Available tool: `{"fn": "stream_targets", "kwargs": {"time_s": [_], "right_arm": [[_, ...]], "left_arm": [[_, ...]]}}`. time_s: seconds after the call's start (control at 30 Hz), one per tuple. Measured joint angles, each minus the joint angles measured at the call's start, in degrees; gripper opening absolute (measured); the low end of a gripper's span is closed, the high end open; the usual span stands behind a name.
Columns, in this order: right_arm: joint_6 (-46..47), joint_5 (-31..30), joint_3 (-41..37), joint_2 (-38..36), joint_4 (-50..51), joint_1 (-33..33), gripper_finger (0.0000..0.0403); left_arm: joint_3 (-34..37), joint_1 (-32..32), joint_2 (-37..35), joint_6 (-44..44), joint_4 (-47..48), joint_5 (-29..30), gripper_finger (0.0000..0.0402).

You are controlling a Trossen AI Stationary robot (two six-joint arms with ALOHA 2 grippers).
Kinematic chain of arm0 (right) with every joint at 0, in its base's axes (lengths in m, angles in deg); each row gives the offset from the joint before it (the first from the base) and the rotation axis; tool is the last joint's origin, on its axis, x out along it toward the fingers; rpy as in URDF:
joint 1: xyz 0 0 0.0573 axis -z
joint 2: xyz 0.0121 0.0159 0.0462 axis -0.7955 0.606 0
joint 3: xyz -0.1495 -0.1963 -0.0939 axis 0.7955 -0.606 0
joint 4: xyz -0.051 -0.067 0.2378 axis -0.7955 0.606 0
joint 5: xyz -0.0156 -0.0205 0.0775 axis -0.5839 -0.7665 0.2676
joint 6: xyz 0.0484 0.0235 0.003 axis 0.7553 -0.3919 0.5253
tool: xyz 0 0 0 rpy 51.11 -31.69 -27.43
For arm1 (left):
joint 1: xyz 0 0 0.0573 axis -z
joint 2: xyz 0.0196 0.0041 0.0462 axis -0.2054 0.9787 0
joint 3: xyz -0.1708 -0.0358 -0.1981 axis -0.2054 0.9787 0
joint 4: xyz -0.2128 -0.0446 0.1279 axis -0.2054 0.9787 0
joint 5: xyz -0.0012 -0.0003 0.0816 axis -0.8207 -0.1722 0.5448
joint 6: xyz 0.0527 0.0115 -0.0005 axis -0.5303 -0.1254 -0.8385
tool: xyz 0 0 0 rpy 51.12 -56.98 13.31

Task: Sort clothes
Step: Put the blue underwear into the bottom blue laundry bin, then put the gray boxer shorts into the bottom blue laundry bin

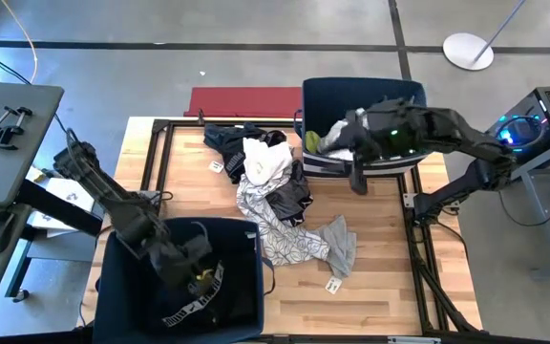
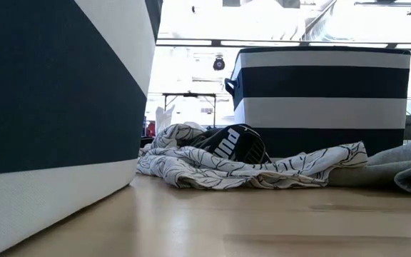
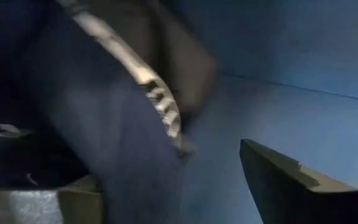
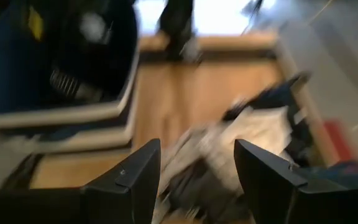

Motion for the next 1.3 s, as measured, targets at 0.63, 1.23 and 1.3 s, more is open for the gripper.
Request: {"fn": "stream_targets", "kwargs": {"time_s": [0.63, 1.23, 1.3], "right_arm": [[17.1, 2.5, -42.6, 2.7, -26.5, -5.2, 0.0193], [32.4, -14.5, -47.1, 24.2, -44.3, -5.2, 0.0244], [32.6, -14.5, -46.5, 26.8, -45.8, -5.2, 0.0215]], "left_arm": [[-10.1, -0.2, -6.3, -14.1, 6.7, 3.8, 0.0187], [-10.0, 0.7, -8.7, -17.0, 21.8, -19.5, 0.0224], [-10.0, 0.7, -11.2, -14.8, 17.6, -17.8, 0.0225]]}}
